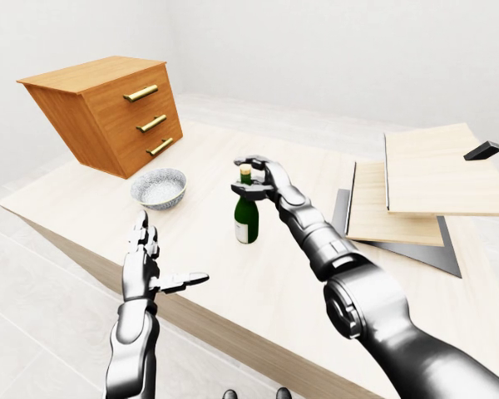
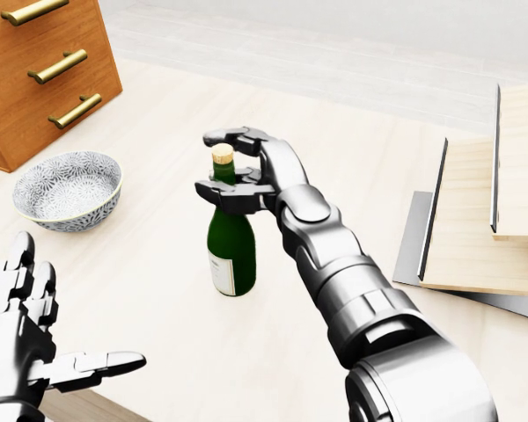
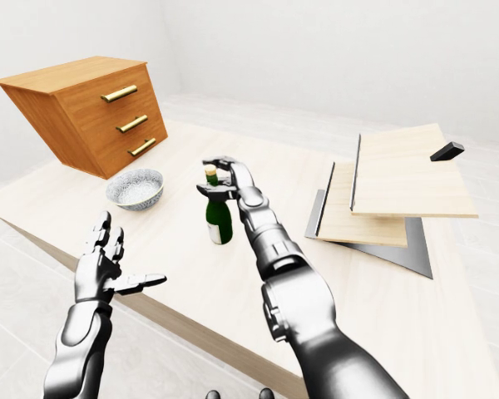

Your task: Put the wine bottle on the wine rack.

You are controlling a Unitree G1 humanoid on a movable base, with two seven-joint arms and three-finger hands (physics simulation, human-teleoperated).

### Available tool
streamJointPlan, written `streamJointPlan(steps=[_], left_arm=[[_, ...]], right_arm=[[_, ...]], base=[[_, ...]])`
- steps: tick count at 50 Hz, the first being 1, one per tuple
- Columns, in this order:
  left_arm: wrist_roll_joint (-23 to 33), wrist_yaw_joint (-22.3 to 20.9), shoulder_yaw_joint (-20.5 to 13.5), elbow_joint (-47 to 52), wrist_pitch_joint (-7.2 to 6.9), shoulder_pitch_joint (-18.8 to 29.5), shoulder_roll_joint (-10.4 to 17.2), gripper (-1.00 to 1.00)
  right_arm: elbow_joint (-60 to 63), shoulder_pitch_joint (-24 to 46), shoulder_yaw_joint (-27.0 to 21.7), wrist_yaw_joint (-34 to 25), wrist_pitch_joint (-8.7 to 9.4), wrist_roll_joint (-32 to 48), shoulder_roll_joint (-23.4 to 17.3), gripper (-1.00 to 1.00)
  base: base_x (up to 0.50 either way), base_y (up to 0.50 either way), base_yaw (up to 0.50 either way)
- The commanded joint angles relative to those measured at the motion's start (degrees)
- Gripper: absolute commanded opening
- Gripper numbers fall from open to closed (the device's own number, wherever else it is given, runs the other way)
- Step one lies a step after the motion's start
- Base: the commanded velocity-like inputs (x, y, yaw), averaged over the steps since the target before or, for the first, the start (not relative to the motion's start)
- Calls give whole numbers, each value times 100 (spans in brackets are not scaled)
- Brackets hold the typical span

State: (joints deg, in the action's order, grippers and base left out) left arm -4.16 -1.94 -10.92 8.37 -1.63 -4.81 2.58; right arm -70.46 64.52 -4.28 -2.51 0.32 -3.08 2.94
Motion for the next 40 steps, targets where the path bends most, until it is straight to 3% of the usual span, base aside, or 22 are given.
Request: streamJointPlan(steps=[1, 4, 10, 19, 32, 40], left_arm=[[1, 12, 11, 36, -22, -4, -4, 100], [-4, 16, 8, 61, -44, -5, -4, 100], [-4, 6, -1, -63, 48, 25, 1, 100], [-16, 8, 26, 54, -10, -6, -8, 100], [0, 5, 47, -32, 53, 26, -8, 100], [-6, -6, 53, -143, 124, 64, 4, 100]], right_arm=[[-19, 37, -13, 21, -4, 49, 5, -62], [-20, 47, -20, 37, -8, 55, -5, -76], [-10, 44, -24, 55, -24, 60, -8, -100], [32, 6, -8, 42, -54, 65, 13, -100], [129, 13, 2, 37, -35, 47, -25, -100], [186, -14, 18, 57, -111, 41, -36, -100]], base=[[0, 0, 0], [0, 0, 0], [0, 0, 0], [0, 0, 0], [0, 0, 0], [0, 0, 0]])
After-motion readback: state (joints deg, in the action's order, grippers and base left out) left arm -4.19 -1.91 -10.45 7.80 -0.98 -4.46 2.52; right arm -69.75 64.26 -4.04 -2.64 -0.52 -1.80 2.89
